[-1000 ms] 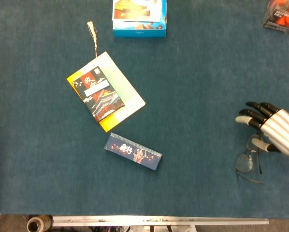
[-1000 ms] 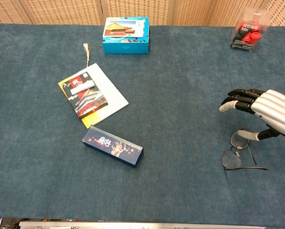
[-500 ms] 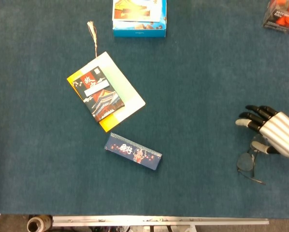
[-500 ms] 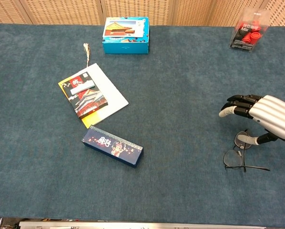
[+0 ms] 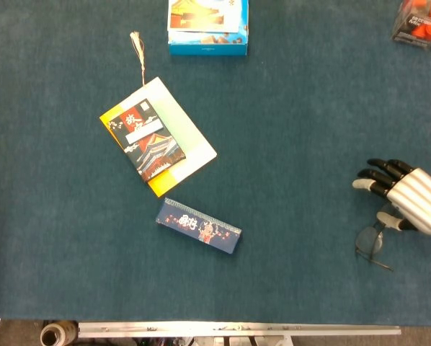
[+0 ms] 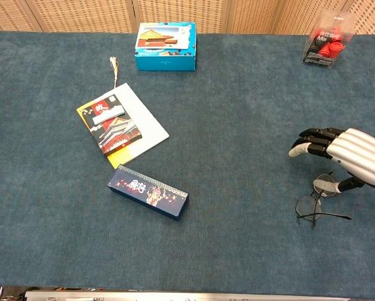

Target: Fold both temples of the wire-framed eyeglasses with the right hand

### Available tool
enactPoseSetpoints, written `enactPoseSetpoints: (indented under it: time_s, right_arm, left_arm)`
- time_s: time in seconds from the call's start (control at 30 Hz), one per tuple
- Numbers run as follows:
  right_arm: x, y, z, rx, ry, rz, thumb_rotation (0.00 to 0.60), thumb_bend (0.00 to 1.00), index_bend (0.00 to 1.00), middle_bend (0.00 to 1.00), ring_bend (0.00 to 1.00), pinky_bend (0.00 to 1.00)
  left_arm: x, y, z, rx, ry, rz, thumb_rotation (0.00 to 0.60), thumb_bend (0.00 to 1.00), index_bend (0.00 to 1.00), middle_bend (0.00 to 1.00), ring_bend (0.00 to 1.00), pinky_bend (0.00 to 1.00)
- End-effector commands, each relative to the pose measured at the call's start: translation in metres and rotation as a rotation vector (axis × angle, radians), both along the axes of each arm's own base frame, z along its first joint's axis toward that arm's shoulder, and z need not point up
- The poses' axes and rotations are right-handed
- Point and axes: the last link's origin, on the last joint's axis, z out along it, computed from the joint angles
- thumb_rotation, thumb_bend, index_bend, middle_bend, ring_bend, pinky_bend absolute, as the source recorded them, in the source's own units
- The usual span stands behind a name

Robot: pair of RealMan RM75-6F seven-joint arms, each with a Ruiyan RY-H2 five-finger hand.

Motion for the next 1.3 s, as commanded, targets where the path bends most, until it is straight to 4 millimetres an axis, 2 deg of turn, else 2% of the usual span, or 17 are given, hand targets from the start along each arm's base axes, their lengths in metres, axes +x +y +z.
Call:
enactPoseSetpoints:
  time_s: [0.03, 0.27, 0.47, 0.77, 0.97, 1.1, 1.3]
  right_arm:
    - [-0.002, 0.0, -0.001, 0.004, 0.008, -0.007, 0.6, 0.22, 0.29, 0.27, 0.15, 0.27]
    - [-0.001, 0.0, 0.0, 0.005, -0.005, -0.012, 0.6, 0.22, 0.29, 0.27, 0.15, 0.27]
    - [0.011, -0.001, 0.013, -0.028, -0.06, 0.017, 0.6, 0.22, 0.29, 0.27, 0.15, 0.27]
    - [0.036, 0.007, 0.044, -0.097, -0.095, 0.093, 0.6, 0.22, 0.29, 0.27, 0.15, 0.27]
    - [0.064, 0.018, 0.06, -0.097, -0.136, 0.16, 0.6, 0.22, 0.29, 0.27, 0.15, 0.27]
    - [0.077, 0.023, 0.065, -0.092, -0.147, 0.202, 0.6, 0.22, 0.29, 0.27, 0.15, 0.27]
    - [0.086, 0.03, 0.062, -0.062, -0.159, 0.225, 0.6, 0.22, 0.29, 0.27, 0.15, 0.27]
  left_arm:
    - [0.0, 0.0, 0.0, 0.0, 0.0, 0.002, 0.6, 0.49, 0.57, 0.51, 0.43, 0.52]
    - [0.0, 0.0, 0.0, 0.0, -0.002, 0.004, 0.6, 0.49, 0.57, 0.51, 0.43, 0.52]
    - [-0.001, 0.001, 0.0, -0.001, 0.0, 0.008, 0.6, 0.49, 0.57, 0.51, 0.43, 0.52]
    - [-0.002, 0.001, -0.001, -0.003, 0.007, 0.01, 0.6, 0.49, 0.57, 0.51, 0.43, 0.52]
    - [-0.002, 0.002, -0.003, -0.007, 0.013, 0.014, 0.6, 0.49, 0.57, 0.51, 0.43, 0.52]
    - [-0.002, 0.002, -0.004, -0.009, 0.016, 0.016, 0.6, 0.49, 0.57, 0.51, 0.43, 0.52]
    - [-0.003, 0.003, -0.004, -0.008, 0.015, 0.021, 0.6, 0.49, 0.57, 0.51, 0.43, 0.52]
